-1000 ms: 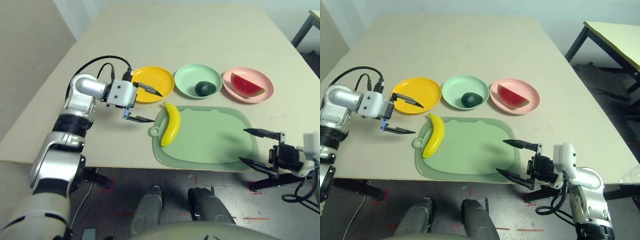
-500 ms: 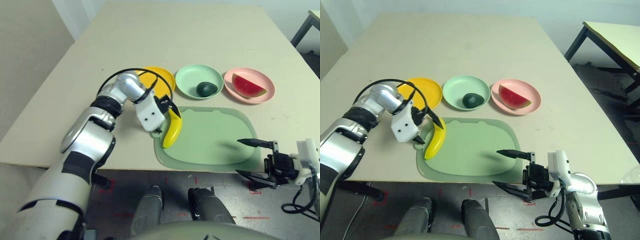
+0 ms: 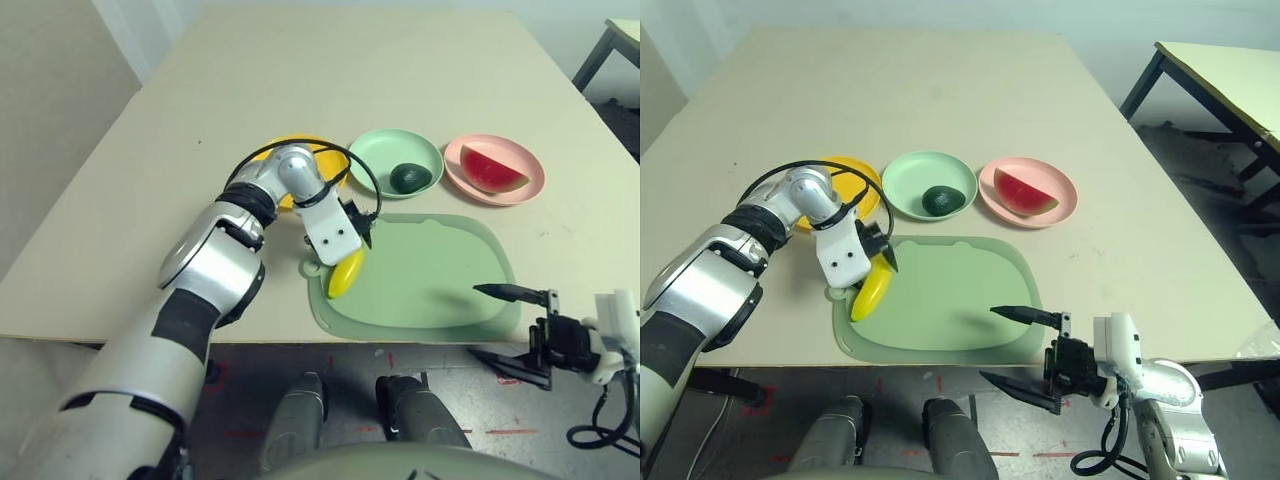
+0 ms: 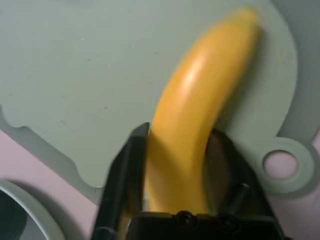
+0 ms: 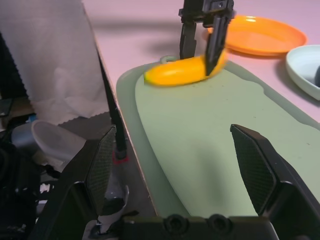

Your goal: Place the fruits into color-matched plates.

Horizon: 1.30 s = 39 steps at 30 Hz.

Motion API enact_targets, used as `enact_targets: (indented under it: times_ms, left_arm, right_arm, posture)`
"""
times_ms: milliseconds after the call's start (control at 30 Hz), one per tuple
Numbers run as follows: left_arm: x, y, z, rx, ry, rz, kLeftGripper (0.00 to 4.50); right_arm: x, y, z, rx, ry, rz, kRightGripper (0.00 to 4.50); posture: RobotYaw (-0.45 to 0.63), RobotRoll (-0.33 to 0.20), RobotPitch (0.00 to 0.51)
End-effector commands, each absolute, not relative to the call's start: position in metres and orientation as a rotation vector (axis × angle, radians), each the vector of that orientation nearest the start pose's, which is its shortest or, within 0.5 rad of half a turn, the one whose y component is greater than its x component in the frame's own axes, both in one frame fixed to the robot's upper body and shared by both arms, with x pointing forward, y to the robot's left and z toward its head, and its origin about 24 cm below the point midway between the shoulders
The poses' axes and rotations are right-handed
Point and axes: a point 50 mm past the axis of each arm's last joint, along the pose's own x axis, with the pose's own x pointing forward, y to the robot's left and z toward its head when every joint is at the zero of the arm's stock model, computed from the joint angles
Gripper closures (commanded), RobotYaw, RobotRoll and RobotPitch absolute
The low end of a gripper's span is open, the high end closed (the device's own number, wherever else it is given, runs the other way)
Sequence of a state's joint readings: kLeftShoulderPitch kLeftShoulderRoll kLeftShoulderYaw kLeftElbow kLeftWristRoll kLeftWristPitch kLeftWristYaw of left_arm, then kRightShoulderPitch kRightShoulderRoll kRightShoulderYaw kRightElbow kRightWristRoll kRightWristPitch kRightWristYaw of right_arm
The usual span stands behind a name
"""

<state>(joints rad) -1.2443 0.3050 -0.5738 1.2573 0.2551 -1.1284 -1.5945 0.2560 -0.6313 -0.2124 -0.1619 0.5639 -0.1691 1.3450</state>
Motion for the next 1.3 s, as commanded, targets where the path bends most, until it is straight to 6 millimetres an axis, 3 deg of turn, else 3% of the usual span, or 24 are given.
enact_targets:
  times_ms: [33,267,400,533,733,967,1233,1300]
  left_arm:
    - [0.342,0.093,0.148,1.594,-0.016,-2.061,2.92]
    - [0.353,0.106,0.18,1.557,-0.057,-1.909,2.92]
    - [0.368,0.117,0.209,1.597,-0.039,-1.654,2.92]
    - [0.386,0.128,0.218,1.642,0.045,-1.355,2.92]
    - [0.404,0.142,0.209,1.588,0.138,-1.057,2.92]
    - [0.406,0.159,0.179,1.581,0.254,-0.971,2.92]
    - [0.406,0.172,0.163,1.603,0.291,-0.892,2.92]
    - [0.406,0.172,0.162,1.597,0.292,-0.89,2.18]
  right_arm:
    - [0.169,-0.242,0.095,-0.2,-0.08,1.194,0.0]
    - [0.174,-0.239,0.097,-0.148,-0.121,1.106,0.0]
    - [0.176,-0.231,0.096,-0.117,-0.146,1.054,0.0]
    - [0.183,-0.223,0.102,-0.088,-0.184,0.966,0.0]
    - [0.183,-0.218,0.11,-0.053,-0.219,0.87,0.0]
    - [0.173,-0.215,0.109,-0.061,-0.193,0.87,0.0]
    - [0.17,-0.218,0.11,-0.06,-0.18,0.846,0.0]
    - [0.17,-0.218,0.11,-0.059,-0.177,0.844,0.0]
  posture:
    - [-0.16,0.0,0.125]
    - [-0.13,0.0,0.131]
    - [-0.13,0.0,0.133]
    - [-0.13,0.0,0.135]
    - [-0.15,0.0,0.145]
    - [-0.18,0.0,0.154]
    - [-0.19,0.0,0.161]
    - [-0.18,0.0,0.163]
